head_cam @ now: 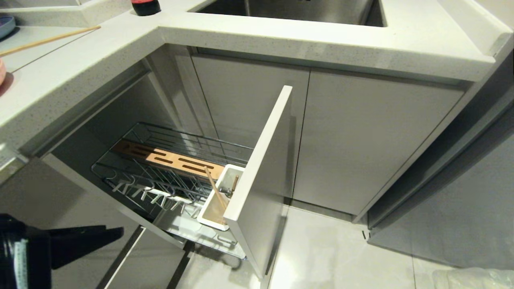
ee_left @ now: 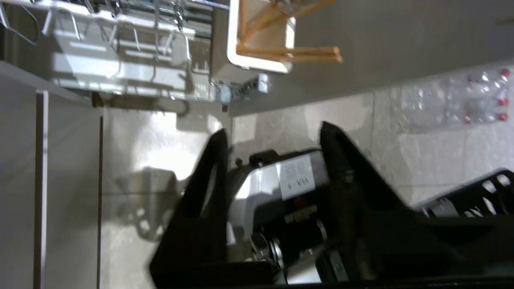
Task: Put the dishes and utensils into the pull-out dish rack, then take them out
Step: Take the chopsticks out of the cupboard
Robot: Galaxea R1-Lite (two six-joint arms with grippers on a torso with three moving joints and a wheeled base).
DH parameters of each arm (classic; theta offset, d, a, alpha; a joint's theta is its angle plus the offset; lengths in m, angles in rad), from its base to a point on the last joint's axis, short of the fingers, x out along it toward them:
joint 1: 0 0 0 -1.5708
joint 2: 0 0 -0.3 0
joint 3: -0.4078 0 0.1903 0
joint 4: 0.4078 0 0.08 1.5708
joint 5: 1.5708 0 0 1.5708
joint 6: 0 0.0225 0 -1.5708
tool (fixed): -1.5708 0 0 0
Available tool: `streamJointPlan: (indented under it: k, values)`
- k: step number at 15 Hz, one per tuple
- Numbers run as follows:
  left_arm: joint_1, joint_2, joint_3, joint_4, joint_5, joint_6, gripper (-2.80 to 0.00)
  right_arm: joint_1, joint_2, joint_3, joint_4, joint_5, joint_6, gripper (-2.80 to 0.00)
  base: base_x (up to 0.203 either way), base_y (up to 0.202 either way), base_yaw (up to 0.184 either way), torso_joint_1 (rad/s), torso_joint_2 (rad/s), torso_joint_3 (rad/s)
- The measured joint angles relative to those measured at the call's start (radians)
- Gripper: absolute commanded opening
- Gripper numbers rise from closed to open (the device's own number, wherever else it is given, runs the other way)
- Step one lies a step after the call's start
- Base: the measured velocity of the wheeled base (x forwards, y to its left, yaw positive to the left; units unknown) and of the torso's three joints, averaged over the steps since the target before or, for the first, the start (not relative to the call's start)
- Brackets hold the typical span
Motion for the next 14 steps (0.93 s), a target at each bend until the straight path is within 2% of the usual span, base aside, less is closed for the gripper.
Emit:
streamJointPlan:
  k: [3,8,10,14]
  values:
    - [-0.008,0.047,0.075,-0.148,0.035,0.001,0.0,0.0,0.0,0.0,0.0,0.0,0.0,-2.8,0.0,0.0,0.0,0.0,0.0,0.0]
    - [-0.029,0.243,0.111,-0.374,0.142,-0.001,0.0,0.0,0.0,0.0,0.0,0.0,0.0,-2.8,0.0,0.0,0.0,0.0,0.0,0.0]
    - [-0.03,0.348,0.093,-0.448,0.17,-0.008,0.0,0.0,0.0,0.0,0.0,0.0,0.0,-2.8,0.0,0.0,0.0,0.0,0.0,0.0]
    - [-0.021,0.547,0.013,-0.553,0.232,-0.066,0.0,0.0,0.0,0.0,0.0,0.0,0.0,-2.8,0.0,0.0,0.0,0.0,0.0,0.0]
